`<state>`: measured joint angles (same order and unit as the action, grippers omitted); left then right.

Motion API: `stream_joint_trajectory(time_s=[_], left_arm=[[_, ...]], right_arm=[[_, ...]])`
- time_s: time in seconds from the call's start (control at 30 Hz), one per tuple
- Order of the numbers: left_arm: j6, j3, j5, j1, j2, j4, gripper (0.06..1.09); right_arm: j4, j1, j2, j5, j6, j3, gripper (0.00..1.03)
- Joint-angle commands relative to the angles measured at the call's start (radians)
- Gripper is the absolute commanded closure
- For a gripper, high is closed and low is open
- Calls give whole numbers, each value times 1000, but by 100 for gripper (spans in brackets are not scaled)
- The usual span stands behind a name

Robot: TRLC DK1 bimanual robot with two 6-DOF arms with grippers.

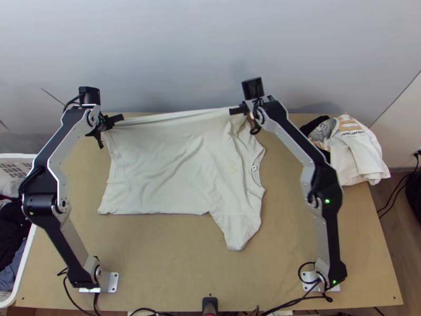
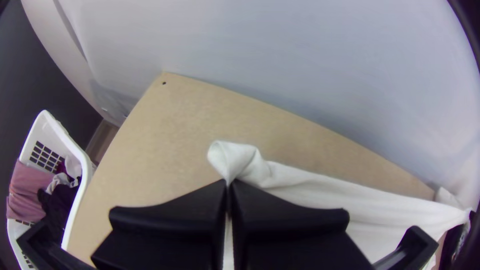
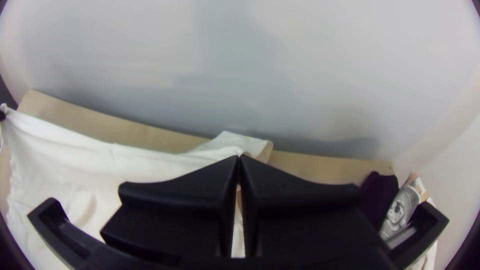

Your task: Fold the t-shirt

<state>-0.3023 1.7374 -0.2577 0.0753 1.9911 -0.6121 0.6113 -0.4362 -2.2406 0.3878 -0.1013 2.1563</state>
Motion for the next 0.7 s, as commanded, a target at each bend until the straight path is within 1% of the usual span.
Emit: stream_joint_trajectory(time_s=[0.0, 0.07, 0.13, 0.23, 0.3, 0.43, 0.53, 0.67], left_arm=[[11, -76, 29, -3, -66, -14, 104], [26, -91, 38, 4, -87, -12, 104], [45, -102, 41, 12, -107, -14, 104], [60, -139, 75, 17, -156, -18, 104], [66, -185, 95, 7, -201, -18, 104], [74, -297, 106, -16, -287, -17, 104], [77, -386, 115, -25, -331, -3, 104], [83, -500, 130, -25, -387, 26, 104]], right_arm=[[165, -18, 182, -125, -75, -205, 100], [165, -36, 253, -164, -87, -294, 100], [165, -55, 311, -181, -100, -369, 100], [165, -68, 384, -219, -113, -464, 100], [168, -73, 420, -234, -121, -516, 100], [174, -75, 481, -279, -123, -602, 100], [199, -75, 503, -314, -133, -653, 100], [199, -99, 532, -339, -138, -734, 100]])
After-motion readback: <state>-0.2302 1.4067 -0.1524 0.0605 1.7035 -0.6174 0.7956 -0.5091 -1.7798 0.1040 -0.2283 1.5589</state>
